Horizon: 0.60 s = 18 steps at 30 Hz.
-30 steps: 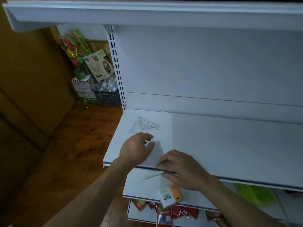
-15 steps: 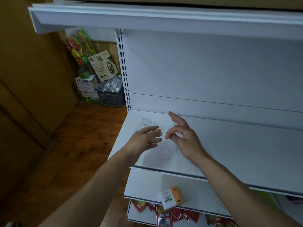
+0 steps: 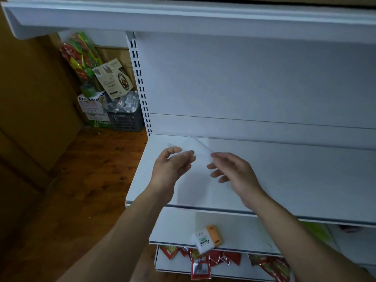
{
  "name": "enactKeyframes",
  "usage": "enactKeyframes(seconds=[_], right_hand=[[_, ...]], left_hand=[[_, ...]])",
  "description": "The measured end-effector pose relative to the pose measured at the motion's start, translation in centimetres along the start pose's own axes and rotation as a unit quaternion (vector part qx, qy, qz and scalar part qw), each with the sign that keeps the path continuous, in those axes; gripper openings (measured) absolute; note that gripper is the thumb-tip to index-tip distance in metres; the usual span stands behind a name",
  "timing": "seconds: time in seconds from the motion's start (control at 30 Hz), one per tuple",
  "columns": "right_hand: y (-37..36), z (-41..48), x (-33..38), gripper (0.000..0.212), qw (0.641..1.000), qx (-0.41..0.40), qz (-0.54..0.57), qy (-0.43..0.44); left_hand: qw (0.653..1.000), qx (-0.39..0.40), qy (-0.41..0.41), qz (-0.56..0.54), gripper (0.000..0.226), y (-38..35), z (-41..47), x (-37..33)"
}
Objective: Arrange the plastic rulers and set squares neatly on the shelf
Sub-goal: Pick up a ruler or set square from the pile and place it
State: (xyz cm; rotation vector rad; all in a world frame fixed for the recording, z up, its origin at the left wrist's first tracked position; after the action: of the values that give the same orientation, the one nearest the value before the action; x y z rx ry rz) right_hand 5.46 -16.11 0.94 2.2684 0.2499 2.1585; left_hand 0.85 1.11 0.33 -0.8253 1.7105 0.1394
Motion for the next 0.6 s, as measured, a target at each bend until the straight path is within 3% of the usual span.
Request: enactKeyframes(seconds=[0.37, 0.6], right_hand=[[12.1, -0.8, -0.7, 0.011, 0.984, -0.159, -0.069, 0.036], [27.4, -5.0, -1.6, 0.011, 0.966, -0.253, -0.046, 0.033]], left_hand=[[0.975, 0.056, -0.139, 0.165, 0.011, -10.5, -3.9, 3.6], [0.966, 0.143, -0.132, 0.169, 0.008, -22.4, -10.3, 10.0]])
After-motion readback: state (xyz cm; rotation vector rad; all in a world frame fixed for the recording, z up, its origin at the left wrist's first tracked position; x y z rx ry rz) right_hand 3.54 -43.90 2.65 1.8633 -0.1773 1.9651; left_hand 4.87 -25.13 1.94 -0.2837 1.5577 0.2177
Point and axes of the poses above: each hand's wrist, its own z-axis towards the middle knuckle, its own y-axis out of the back of the hand, x = y × z, the point moved 3 cm from there along z, towards the middle knuckle, and after that the axes turned 12 degrees about -x, right-handed, at the moved point
